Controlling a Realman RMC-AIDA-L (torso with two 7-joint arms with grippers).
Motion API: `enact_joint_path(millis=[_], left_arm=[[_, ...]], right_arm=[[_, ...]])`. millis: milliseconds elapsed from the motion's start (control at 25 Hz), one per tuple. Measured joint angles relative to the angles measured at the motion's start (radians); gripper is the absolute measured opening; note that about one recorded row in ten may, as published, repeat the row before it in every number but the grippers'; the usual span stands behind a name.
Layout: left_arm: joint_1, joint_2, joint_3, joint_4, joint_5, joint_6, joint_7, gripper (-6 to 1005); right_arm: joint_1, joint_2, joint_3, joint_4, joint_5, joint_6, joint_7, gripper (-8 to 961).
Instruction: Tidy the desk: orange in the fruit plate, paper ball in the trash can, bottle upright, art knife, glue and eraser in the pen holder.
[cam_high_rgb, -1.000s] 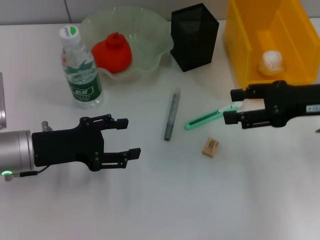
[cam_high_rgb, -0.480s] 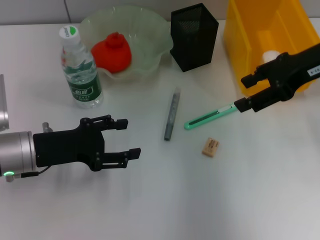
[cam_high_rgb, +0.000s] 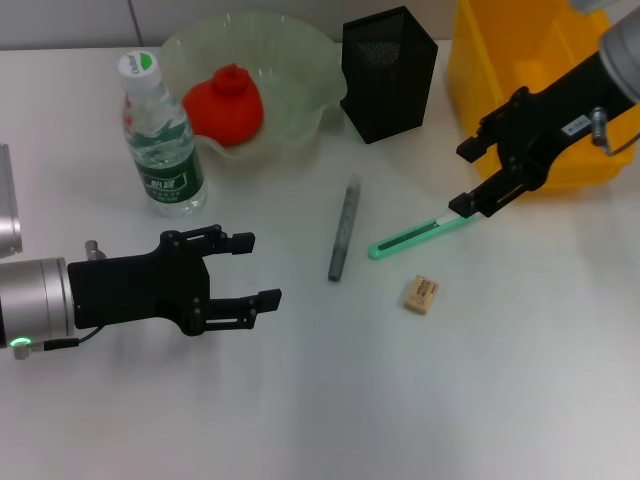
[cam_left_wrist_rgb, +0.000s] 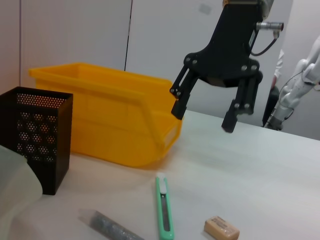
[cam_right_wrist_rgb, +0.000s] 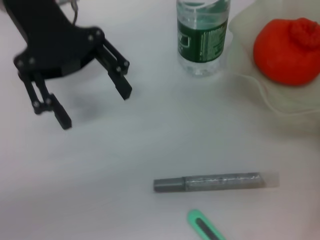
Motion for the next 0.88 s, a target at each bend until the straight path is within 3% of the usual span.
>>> enact_joint_path(millis=[600,680,840,880], left_arm=[[-0.005,0.0,-0.002,0.0,-0.002,-0.008,-0.006,813],[-0.005,0.0,-0.002,0.0,-0.002,-0.009,-0.006,812],[-0.005,0.0,0.003,0.0,-0.001,-0.01,-0.006,812],[-0.005,0.0,0.003,0.0,-0.001,-0.01,-0.006,812]], right_arm=[[0.051,0.02,-0.18,0.134,-0.028,0.209,-0.152,770],[0.055,0.028,-0.192,0.137,-0.042,0.214,-0.167,769],[0.071,0.066,-0.198,0.14,-0.158,0.247,-0.196,767],[0.071,0.066,-0.198,0.14,-0.158,0.247,-0.196,767]])
